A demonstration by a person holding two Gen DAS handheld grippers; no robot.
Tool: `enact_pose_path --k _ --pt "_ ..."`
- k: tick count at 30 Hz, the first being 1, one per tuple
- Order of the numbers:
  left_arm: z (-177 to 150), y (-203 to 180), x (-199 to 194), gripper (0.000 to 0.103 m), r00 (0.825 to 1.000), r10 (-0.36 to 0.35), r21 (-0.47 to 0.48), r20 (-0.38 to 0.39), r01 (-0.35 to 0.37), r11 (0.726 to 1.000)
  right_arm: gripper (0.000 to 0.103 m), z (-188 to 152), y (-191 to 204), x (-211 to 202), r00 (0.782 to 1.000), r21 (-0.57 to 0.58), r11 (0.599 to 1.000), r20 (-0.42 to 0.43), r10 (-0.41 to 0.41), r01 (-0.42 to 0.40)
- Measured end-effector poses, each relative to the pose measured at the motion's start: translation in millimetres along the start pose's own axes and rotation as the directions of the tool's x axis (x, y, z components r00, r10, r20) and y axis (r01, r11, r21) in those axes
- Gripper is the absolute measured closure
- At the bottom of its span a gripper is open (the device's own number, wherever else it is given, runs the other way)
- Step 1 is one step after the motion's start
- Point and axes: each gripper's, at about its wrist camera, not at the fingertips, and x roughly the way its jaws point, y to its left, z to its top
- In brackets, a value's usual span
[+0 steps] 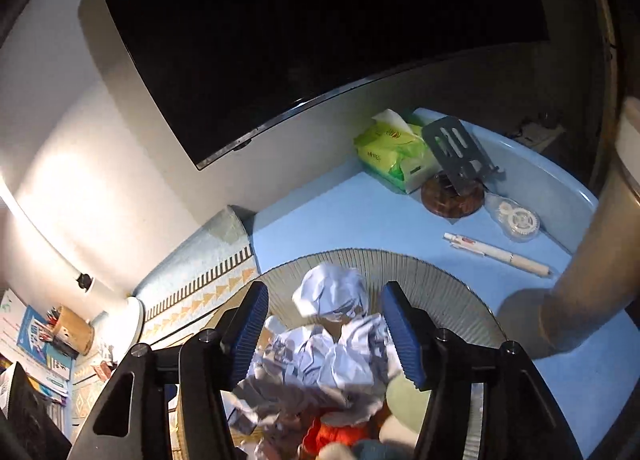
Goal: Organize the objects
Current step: 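Carry both paper balls to the glass bowl and release them, then grasp the stacked plush with the left gripper while the right grasps the orange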
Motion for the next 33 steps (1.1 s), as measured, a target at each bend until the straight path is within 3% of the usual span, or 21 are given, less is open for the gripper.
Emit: enact_pose_path --k 3,7,10,13,15,17,19,20,22,23,25,29,33 --pt "-10 11 -27 0.023 0.999 0.02 -0.027 0.025 -0.019 0.999 0.045 -11 14 -23 0.997 0.003 0.998 0.025 0.067 -0.067" --pt "-25 32 -80 0.023 0.994 0.081 -0.07 0.078 -0.076 0.995 0.041 -25 61 -60 0.986 -0.087 0.984 0.057 0.16 -0.154" --pt "-42 56 -126 0.021 0.989 0.105 -0.082 0.108 -0.097 0.992 0.033 -40 102 -81 0.974 -0.168 0.964 0.058 0.217 -0.205" --pt "-65 87 -169 0.012 0.974 0.189 -0.128 0.124 -0.174 0.976 0.015 -67 140 -88 0.965 -0.237 0.941 0.045 0.258 -0.24" --pt "-87 111 -195 0.001 0.946 0.294 -0.177 0.133 -0.27 0.947 0.011 -91 163 -79 0.965 -0.283 0.926 0.01 0.263 -0.25" --pt "-112 137 -212 0.001 0.908 0.401 -0.236 0.123 -0.365 0.9 0.01 -119 184 -56 0.962 -0.307 0.912 -0.09 0.256 -0.272" --pt "-137 168 -217 0.001 0.875 0.478 -0.307 0.078 -0.435 0.846 0.01 -152 198 -29 0.94 -0.296 0.898 -0.204 0.273 -0.325" --pt "-150 184 -217 0.001 0.858 0.511 -0.341 0.048 -0.467 0.816 0.01 -167 203 -17 0.931 -0.299 0.892 -0.24 0.274 -0.34" --pt "-174 210 -213 0.001 0.831 0.556 -0.382 -0.014 -0.519 0.765 0.01 -194 216 5 0.936 -0.344 0.883 -0.264 0.234 -0.318" --pt "-185 221 -209 0.001 0.824 0.565 -0.401 -0.043 -0.532 0.745 0.01 -205 220 14 0.941 -0.376 0.876 -0.261 0.214 -0.303" --pt "-202 237 -204 0.001 0.827 0.558 -0.443 -0.075 -0.529 0.724 0.01 -221 228 31 0.951 -0.428 0.864 -0.266 0.16 -0.265" --pt "-223 246 -200 0.001 0.821 0.562 -0.477 -0.102 -0.536 0.696 0.01 -234 222 57 0.935 -0.398 0.877 -0.324 0.142 -0.271" --pt "-223 238 -199 0.001 0.825 0.557 -0.457 -0.097 -0.534 0.712 0.01 -233 216 65 0.935 -0.366 0.896 -0.33 0.126 -0.25"
